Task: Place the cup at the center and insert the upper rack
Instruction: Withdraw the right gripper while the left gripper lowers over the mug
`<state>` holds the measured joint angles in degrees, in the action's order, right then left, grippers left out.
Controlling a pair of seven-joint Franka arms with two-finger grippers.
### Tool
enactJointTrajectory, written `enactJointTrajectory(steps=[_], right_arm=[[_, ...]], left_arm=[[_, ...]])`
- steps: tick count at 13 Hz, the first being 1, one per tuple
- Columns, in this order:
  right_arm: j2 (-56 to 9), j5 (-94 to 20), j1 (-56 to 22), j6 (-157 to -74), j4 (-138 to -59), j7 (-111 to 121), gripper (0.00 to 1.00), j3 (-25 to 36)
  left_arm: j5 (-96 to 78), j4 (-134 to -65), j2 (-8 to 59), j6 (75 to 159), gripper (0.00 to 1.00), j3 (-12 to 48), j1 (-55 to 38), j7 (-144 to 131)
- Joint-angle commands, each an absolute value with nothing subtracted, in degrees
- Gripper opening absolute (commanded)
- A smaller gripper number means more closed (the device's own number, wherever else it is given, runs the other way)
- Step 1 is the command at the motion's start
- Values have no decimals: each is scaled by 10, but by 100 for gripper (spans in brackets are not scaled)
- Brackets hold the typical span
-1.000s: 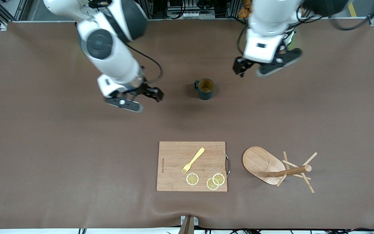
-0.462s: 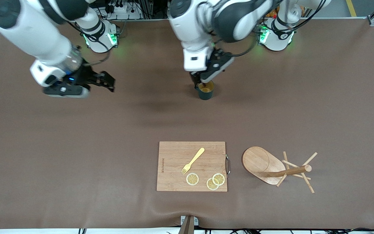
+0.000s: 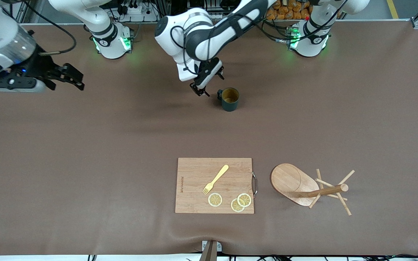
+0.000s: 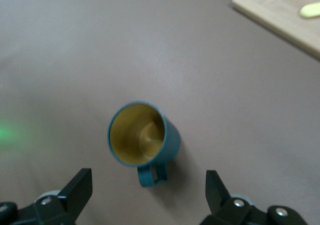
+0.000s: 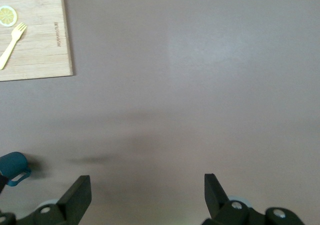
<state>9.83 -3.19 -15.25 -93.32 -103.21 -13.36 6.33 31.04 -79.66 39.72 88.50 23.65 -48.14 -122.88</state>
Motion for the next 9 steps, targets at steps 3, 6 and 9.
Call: enactJointTrajectory(steps=[3,6,9], right_arm=[[130,-23,-97,-921,-1051,-42,100,53],[124,-4,-94,-918,-1049,-37,100,53],[118,35,-93,-918,-1049,-19,100,53]], left_arm=[[323,-773,458,873,100,157,-579,-1374],[316,-757,477,873,100,128,-604,-1413],[317,-744,499,872,100,124,-605,-1427]])
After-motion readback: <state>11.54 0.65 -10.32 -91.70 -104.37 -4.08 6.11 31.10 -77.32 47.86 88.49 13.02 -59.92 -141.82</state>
